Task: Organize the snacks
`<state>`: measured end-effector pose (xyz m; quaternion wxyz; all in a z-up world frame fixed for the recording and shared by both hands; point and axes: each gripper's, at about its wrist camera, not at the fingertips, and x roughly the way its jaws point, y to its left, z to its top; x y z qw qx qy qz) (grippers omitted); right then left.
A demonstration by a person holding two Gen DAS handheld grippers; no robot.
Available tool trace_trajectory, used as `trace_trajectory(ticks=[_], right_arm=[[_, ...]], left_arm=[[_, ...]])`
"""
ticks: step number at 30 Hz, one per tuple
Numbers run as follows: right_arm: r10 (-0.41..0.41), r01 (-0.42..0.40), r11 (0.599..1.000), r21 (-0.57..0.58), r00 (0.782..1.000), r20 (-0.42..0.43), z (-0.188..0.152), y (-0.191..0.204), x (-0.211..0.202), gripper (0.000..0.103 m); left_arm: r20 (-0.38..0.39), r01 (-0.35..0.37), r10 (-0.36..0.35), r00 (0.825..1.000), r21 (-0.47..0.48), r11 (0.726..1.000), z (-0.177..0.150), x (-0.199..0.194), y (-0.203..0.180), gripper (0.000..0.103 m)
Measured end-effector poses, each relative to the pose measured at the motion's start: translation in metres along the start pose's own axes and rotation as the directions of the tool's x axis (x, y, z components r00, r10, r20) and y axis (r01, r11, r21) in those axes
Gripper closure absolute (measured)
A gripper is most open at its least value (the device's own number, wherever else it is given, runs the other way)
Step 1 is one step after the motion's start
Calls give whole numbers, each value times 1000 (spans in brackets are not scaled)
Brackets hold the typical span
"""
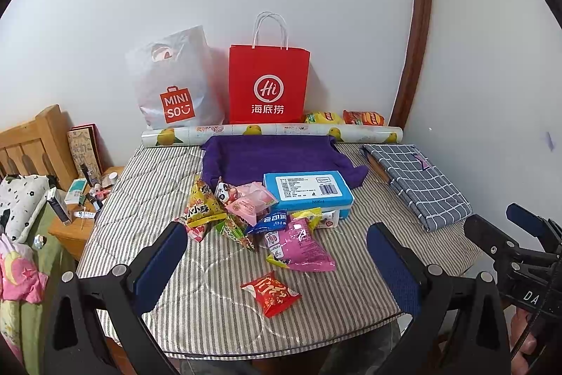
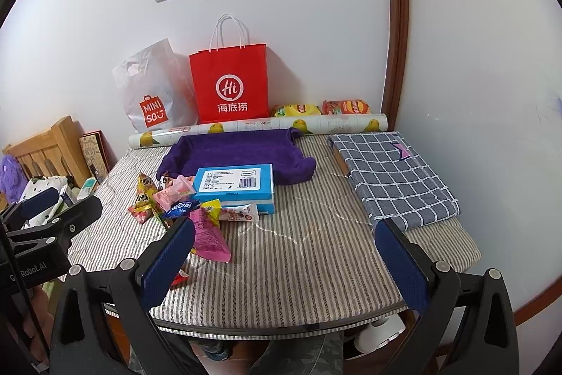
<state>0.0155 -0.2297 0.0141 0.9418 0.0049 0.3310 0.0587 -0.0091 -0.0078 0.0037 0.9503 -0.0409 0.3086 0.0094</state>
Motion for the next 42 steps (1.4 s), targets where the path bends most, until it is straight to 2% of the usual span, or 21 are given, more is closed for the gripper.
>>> trace_trajectory(ticks=[42], right_arm=[[20,-19,1000,-24,1000,13,0,9,-3,2]], left_arm=[[-1,6,-6,1000,4,1000,1,-1,-3,0]])
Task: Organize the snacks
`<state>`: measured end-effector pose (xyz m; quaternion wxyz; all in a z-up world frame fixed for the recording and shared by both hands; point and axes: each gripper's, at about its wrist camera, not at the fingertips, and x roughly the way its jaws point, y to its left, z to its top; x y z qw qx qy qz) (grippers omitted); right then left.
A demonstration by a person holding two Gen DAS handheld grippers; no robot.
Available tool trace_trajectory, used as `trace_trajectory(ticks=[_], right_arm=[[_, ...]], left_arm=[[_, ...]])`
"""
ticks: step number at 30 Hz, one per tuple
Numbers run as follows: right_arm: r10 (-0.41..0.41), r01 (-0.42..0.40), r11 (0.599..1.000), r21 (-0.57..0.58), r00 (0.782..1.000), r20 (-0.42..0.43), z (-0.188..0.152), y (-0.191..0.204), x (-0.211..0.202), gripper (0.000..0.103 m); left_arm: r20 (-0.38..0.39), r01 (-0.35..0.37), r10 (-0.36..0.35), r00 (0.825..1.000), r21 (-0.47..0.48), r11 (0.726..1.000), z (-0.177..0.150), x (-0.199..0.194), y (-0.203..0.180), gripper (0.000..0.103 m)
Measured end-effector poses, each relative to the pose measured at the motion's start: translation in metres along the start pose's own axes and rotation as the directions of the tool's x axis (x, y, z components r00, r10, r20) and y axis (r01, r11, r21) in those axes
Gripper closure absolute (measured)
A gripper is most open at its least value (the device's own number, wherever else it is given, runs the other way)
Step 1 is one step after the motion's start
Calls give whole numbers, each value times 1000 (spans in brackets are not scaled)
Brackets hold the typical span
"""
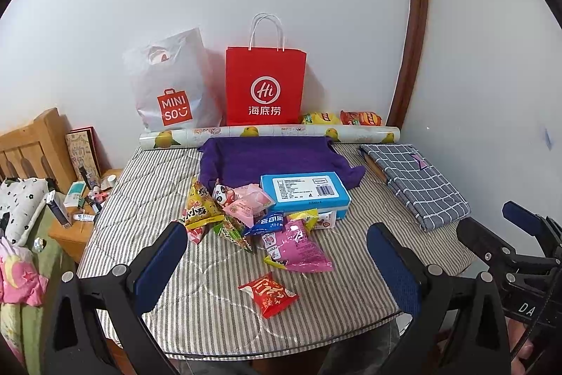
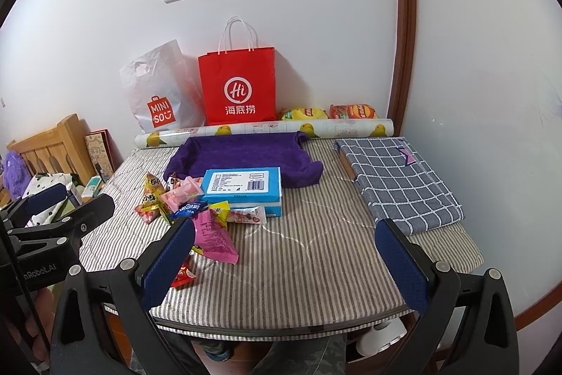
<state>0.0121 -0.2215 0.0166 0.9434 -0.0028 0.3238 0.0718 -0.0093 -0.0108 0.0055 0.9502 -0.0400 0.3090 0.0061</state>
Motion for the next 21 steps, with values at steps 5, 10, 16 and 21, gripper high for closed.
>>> trace_trajectory(ticks=[5,10,16,21], right_arm=[[3,-3,1000,-6,1000,-3,0,3,1,2],[8,-8,1000,-15,1000,-8,0,6,7,2],[16,-16,1000,-9,999,-36,-4,9,26,2],[19,-19,1000,-5,997,-74,-9,10,49,2]], left_arm=[[-2,1,-1,1000,0,1000,0,0,0,0],[-18,-3,3,1000,-2,1000,0,9,5,0],[-60,-15,14,998,-17,1000,-6,31,20,0],[-116,-67,64,991,-19,998,-15,60,37,0]])
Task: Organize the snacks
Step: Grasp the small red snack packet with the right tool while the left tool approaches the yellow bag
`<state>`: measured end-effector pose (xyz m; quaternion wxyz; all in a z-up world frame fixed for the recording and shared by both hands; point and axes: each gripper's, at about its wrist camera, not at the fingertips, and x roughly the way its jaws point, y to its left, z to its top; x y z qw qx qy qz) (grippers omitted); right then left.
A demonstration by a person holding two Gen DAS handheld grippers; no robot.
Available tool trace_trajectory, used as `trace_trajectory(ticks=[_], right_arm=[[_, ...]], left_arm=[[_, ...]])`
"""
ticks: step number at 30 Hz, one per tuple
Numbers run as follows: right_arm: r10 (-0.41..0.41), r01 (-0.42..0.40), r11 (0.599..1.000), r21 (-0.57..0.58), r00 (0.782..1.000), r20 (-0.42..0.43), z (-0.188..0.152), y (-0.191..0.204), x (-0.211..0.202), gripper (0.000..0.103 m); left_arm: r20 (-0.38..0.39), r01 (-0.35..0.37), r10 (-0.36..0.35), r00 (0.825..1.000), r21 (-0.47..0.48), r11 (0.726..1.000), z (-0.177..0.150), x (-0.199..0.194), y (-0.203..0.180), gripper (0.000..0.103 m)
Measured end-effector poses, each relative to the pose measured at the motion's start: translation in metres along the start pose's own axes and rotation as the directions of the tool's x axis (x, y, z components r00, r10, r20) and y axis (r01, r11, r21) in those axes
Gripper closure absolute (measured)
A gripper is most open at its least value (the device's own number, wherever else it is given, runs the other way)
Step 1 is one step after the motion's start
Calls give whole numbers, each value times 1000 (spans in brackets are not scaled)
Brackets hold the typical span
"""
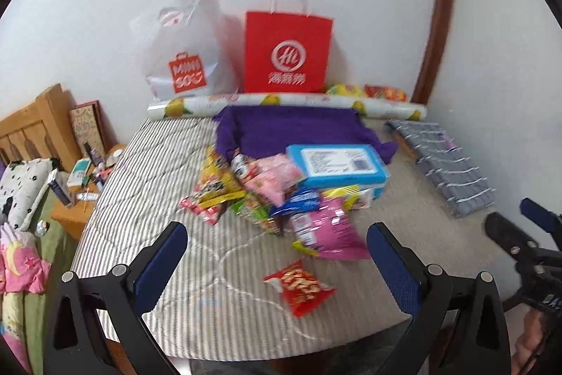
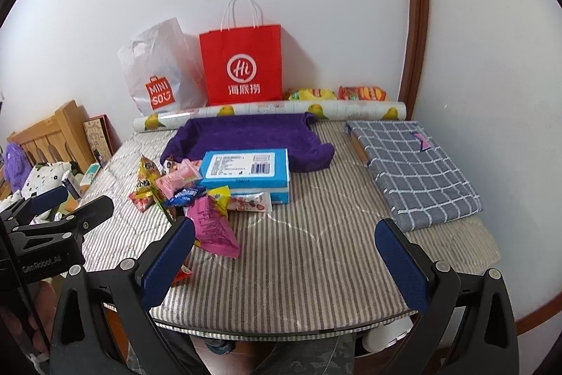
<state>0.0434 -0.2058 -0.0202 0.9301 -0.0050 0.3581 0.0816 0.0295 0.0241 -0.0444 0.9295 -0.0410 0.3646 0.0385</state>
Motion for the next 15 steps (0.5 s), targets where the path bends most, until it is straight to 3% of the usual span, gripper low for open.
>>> trace_trajectory(ticks=[10,15], right_arm=[[37,-37,999,-3,993,-116,-18,10,67,2],[107,-110,994,-10,983,-152,-29,27,88,6]], left_arm=[[-114,-53,45,992,-62,997,-15,64,43,0],[-167,-82,65,984,-92,992,-22,94,65,0]])
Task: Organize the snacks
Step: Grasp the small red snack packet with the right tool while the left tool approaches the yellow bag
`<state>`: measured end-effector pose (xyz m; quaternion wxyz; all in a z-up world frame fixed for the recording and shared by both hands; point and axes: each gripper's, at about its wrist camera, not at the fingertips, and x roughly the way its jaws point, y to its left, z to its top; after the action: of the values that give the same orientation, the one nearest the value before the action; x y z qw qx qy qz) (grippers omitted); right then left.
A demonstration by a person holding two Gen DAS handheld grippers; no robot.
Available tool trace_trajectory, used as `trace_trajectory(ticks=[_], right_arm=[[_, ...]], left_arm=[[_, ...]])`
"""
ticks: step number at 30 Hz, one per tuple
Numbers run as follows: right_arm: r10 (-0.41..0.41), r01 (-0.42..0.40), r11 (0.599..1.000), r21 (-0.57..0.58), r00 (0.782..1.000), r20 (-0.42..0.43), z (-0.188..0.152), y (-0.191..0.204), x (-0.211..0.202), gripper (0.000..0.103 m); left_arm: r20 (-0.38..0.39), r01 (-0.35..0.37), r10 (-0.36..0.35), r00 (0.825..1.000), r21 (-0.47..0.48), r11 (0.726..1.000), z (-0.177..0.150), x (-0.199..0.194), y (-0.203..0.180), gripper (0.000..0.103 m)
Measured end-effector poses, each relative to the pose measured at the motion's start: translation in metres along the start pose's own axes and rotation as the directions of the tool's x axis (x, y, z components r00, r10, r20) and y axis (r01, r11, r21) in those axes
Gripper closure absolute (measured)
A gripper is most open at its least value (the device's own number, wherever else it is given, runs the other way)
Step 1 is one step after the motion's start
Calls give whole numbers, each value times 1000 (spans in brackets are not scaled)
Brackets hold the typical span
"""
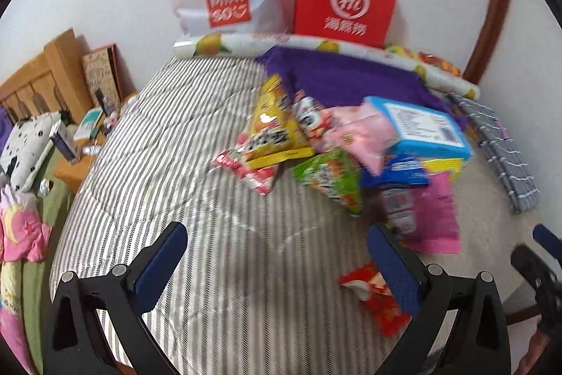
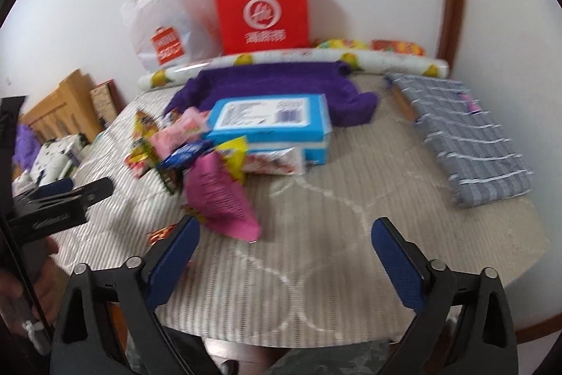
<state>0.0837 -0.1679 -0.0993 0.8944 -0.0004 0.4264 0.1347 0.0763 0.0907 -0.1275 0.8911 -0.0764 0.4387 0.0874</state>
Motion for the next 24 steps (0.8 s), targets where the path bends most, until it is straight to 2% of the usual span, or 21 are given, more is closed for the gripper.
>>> trace_trajectory(ticks=[5,12,14,17,20,22,23,24], right_arm=[[130,-130,989,-76,991,-16,-7,36,20,10],[218,-232,965,-121,968,-122,-18,72,55,26],[245,-264,957,-119,958,-152,-21,78,63,27],[242,-266,955,-134,955,-171,-22,87,71,27],[240,-271,950,-154,951,-194,-24,95,80,35],[243,-282,946,-163,944,-222,-27,98,86,36],[237,-281,945,-169,942,-237,-30,100,90,40],[219,-260,947,-190,953,-212,-32,101,88,48]], left_arm=[[-31,-22,21,999,-40,999,2,19,19,1],[-35,-35,33,999,-59,998,9,33,38,1],[-37,-34,32,999,-68,997,10,35,43,1],[-42,-28,25,999,-73,997,11,39,48,1],[-46,-18,15,999,-79,997,10,43,51,1],[-43,-15,11,999,-81,997,11,44,52,1],[-42,-11,7,999,-81,997,11,45,52,1],[-42,-5,1,999,-80,997,11,46,52,1]])
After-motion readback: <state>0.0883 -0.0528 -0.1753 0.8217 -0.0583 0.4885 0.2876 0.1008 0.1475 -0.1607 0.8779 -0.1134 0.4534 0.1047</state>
